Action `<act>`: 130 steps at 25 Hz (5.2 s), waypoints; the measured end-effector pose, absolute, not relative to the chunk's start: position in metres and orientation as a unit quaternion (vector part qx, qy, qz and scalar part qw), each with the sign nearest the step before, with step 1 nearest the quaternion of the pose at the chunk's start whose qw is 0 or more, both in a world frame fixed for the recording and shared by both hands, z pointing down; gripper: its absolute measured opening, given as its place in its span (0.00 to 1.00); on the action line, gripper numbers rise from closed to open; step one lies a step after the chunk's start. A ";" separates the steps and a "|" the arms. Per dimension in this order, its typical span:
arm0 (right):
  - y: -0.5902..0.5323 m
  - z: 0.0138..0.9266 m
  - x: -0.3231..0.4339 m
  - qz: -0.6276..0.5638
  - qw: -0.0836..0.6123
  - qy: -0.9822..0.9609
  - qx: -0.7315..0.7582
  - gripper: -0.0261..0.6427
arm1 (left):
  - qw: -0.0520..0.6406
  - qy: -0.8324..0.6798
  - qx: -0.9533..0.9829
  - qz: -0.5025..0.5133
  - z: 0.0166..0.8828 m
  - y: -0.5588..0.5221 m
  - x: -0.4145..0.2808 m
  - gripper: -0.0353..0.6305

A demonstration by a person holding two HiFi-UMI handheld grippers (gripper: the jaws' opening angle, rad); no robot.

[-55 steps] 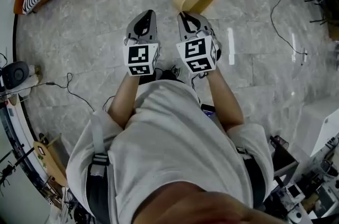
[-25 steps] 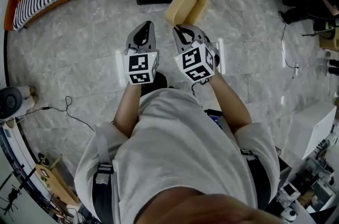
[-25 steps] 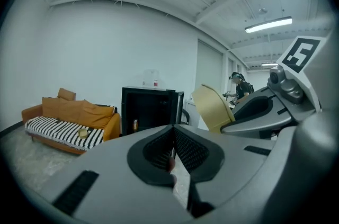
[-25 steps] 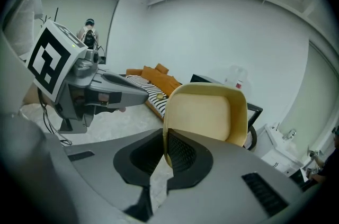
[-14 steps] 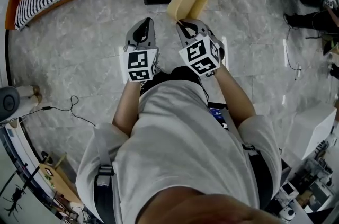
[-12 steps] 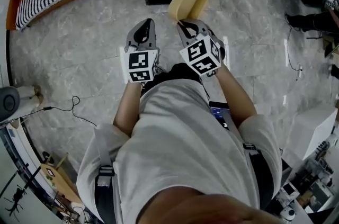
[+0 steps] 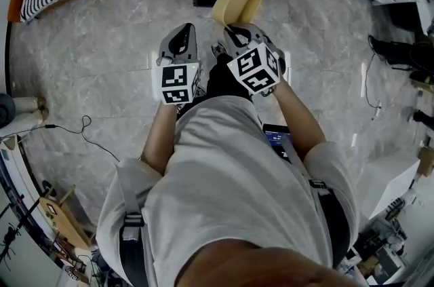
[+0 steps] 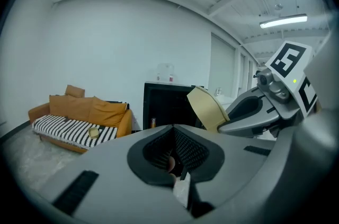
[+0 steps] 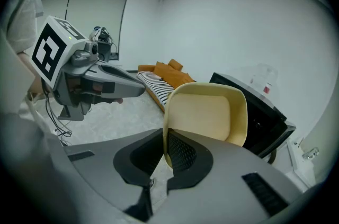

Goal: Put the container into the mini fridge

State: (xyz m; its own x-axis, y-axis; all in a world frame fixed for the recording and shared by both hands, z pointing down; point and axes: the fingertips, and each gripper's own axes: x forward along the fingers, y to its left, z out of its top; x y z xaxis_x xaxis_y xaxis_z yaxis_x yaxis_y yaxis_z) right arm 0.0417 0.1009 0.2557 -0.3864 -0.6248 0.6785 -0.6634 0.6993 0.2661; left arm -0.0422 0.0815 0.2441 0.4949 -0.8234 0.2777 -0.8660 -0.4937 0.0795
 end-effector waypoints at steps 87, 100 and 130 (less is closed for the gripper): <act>-0.301 0.651 0.126 -0.004 0.657 -0.734 0.174 0.11 | 0.347 -0.670 0.656 -0.035 0.604 -0.191 0.025 0.07; -0.337 0.663 0.129 -0.035 0.673 -0.717 0.177 0.11 | 0.342 -0.665 0.663 -0.031 0.600 -0.200 0.035 0.07; -0.369 0.598 0.152 0.001 0.549 -0.779 0.302 0.24 | 0.318 -0.650 0.687 0.056 0.524 -0.186 0.054 0.07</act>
